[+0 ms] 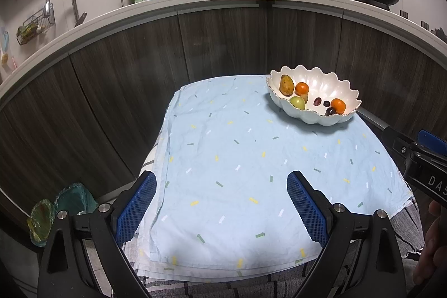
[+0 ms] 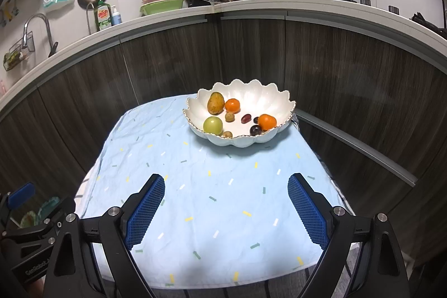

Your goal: Organize fruits

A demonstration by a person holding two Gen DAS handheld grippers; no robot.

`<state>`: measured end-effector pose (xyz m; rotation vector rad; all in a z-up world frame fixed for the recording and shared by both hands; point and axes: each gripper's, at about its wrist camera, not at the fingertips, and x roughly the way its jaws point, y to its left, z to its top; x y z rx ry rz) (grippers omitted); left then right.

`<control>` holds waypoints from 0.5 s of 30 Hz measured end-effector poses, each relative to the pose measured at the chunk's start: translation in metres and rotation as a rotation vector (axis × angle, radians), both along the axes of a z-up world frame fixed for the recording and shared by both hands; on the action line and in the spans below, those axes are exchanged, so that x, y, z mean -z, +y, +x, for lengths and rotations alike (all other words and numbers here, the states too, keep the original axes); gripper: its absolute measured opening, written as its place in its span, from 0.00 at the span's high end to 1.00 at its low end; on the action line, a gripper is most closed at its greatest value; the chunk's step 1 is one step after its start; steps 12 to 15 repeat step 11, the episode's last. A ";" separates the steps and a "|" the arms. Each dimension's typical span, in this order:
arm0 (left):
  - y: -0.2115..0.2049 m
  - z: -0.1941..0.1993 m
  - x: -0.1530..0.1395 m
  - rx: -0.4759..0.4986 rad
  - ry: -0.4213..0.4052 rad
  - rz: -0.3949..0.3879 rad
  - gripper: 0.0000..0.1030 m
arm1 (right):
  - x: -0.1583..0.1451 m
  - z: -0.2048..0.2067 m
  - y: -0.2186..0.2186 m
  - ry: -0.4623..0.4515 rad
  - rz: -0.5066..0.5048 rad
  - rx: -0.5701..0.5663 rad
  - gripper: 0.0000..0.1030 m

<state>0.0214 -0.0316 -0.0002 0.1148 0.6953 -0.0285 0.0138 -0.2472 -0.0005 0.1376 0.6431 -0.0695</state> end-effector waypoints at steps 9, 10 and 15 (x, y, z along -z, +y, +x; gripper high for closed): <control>0.001 0.001 0.001 0.004 -0.002 -0.002 0.07 | 0.002 0.000 0.000 0.006 0.003 0.001 0.12; 0.001 0.001 0.001 0.003 -0.002 -0.001 0.07 | 0.001 0.000 0.000 0.005 0.003 0.003 0.12; 0.000 0.001 0.001 0.002 -0.001 -0.002 0.07 | 0.001 0.000 0.000 0.006 0.003 0.003 0.12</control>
